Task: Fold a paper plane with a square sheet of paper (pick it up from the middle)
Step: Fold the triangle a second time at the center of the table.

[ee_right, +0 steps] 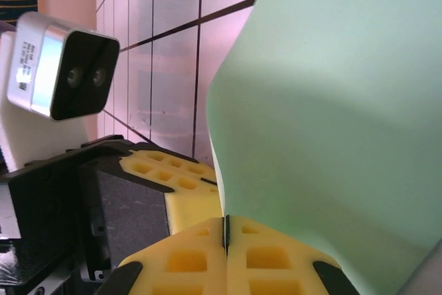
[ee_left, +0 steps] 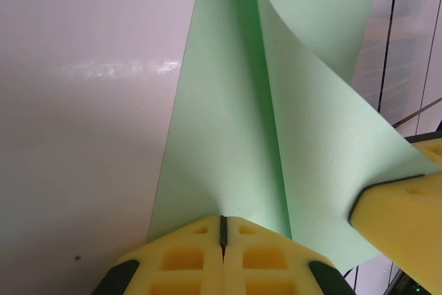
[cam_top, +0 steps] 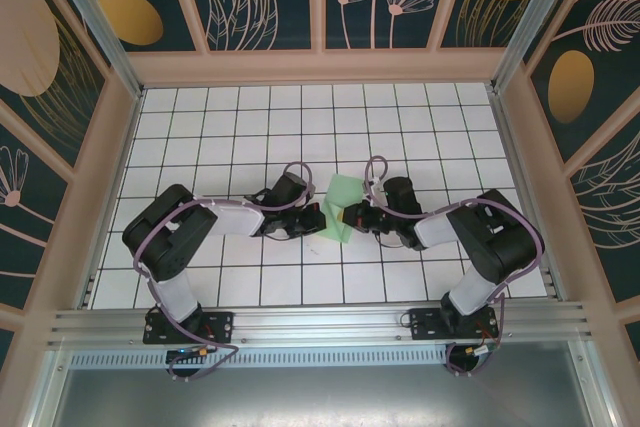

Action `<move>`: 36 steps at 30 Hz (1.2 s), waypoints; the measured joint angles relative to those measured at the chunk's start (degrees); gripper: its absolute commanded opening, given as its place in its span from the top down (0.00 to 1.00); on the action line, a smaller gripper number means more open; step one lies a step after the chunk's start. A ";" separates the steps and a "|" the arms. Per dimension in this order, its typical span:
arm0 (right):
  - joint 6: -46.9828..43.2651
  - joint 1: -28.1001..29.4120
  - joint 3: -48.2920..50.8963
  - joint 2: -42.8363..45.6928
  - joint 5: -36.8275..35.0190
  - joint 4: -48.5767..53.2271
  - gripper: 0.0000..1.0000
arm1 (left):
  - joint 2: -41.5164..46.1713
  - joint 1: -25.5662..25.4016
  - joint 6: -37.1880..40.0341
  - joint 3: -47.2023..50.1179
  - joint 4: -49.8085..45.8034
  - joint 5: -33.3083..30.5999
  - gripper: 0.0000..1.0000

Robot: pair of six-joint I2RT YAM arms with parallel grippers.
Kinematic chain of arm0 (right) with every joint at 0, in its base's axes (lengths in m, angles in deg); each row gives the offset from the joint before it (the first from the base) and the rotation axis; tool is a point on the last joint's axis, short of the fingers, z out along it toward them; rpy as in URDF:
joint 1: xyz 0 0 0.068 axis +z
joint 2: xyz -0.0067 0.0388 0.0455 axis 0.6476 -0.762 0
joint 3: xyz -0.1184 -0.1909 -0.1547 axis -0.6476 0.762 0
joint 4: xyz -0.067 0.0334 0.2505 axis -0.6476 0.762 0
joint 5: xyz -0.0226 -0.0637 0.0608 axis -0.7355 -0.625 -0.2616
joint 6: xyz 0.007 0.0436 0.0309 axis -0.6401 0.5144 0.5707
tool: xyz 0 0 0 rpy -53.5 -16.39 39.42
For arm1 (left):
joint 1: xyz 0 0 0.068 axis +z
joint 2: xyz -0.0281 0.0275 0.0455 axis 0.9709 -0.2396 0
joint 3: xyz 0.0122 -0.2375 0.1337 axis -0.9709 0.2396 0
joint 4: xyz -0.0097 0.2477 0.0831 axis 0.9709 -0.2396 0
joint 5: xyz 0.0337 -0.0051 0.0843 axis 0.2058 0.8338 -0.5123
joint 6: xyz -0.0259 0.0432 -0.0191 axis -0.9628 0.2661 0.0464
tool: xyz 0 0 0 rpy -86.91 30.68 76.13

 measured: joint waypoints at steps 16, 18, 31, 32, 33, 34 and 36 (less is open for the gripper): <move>-10.01 -2.69 -4.04 0.98 -0.66 11.87 0.91 | -0.66 -0.22 2.47 -1.99 -2.67 -0.68 0.96; -11.08 -3.10 -4.26 0.98 -0.57 12.63 0.90 | -0.66 -0.22 2.51 -2.08 -2.78 -0.68 0.96; -17.84 -3.45 -7.85 0.76 -0.39 17.79 0.89 | -1.29 -0.22 3.39 -3.23 -3.78 -0.70 0.95; -18.25 -3.45 -8.13 0.55 -0.44 18.12 0.89 | -1.29 -0.22 3.39 -3.28 -3.91 -0.72 0.94; -18.62 -3.45 -8.28 0.35 -0.48 18.47 0.89 | -1.29 -0.22 3.39 -3.28 -3.93 -0.74 0.94; -19.06 -3.45 -8.44 0.26 -0.61 19.19 0.88 | -1.29 -0.22 3.39 -3.28 -3.93 -0.76 0.94; -19.50 -3.50 -8.68 0.20 -0.61 20.15 0.88 | -1.29 -0.22 3.41 -3.39 -4.09 -0.79 0.94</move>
